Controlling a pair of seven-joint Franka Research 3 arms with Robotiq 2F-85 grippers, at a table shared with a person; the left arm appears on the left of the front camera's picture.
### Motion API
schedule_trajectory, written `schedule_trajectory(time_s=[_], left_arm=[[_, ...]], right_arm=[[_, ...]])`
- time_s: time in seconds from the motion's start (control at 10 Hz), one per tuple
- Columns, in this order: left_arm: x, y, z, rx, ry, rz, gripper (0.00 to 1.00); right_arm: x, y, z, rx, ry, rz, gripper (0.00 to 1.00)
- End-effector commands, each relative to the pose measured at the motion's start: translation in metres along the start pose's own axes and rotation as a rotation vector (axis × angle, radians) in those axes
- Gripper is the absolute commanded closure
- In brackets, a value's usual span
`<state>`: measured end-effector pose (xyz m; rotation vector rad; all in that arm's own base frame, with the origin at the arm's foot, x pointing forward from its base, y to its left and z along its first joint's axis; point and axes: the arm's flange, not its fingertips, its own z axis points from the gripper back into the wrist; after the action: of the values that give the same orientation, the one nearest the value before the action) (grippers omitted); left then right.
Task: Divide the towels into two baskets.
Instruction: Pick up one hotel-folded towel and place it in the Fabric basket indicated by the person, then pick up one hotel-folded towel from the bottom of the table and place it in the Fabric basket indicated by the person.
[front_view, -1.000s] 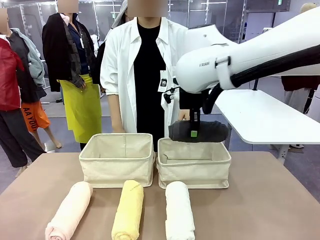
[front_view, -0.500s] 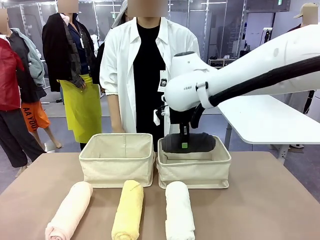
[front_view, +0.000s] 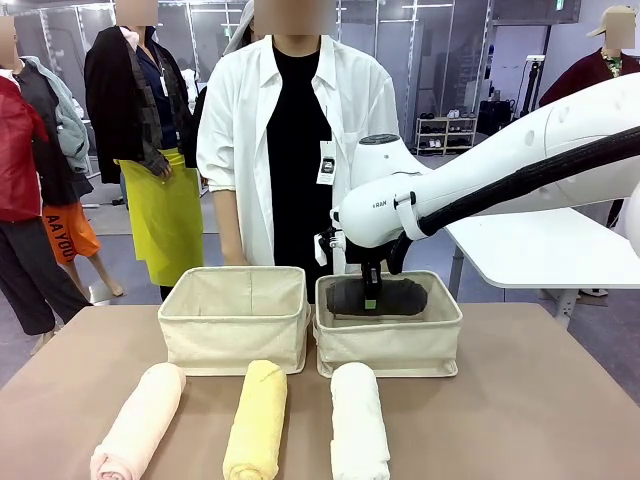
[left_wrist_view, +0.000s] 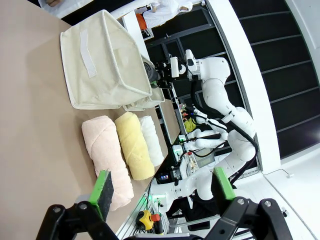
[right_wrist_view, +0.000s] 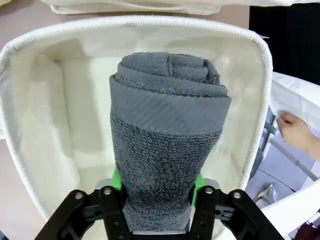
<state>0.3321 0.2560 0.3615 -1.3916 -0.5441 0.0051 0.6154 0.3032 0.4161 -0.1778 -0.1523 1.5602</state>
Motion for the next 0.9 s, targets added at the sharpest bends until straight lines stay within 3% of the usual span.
schedule_trajectory(time_s=[0.0, 0.1, 0.5, 0.6, 0.8], left_arm=[[0.000, -0.001, 0.003, 0.000, -0.003, -0.002, 0.00], [0.000, -0.001, 0.003, 0.000, -0.003, -0.002, 0.00], [0.000, -0.001, 0.003, 0.000, -0.003, -0.002, 0.00], [0.000, -0.001, 0.003, 0.000, -0.003, -0.002, 0.00], [0.000, -0.001, 0.003, 0.000, -0.003, -0.002, 0.00]], right_arm=[[0.000, 0.007, 0.003, -0.004, 0.017, 0.040, 0.15], [-0.002, 0.008, 0.002, -0.001, 0.018, 0.035, 0.00], [-0.011, 0.021, 0.013, 0.001, 0.013, 0.022, 0.00], [-0.001, 0.005, 0.002, 0.003, 0.016, 0.012, 0.00], [-0.001, 0.005, 0.002, 0.003, 0.016, 0.012, 0.00]])
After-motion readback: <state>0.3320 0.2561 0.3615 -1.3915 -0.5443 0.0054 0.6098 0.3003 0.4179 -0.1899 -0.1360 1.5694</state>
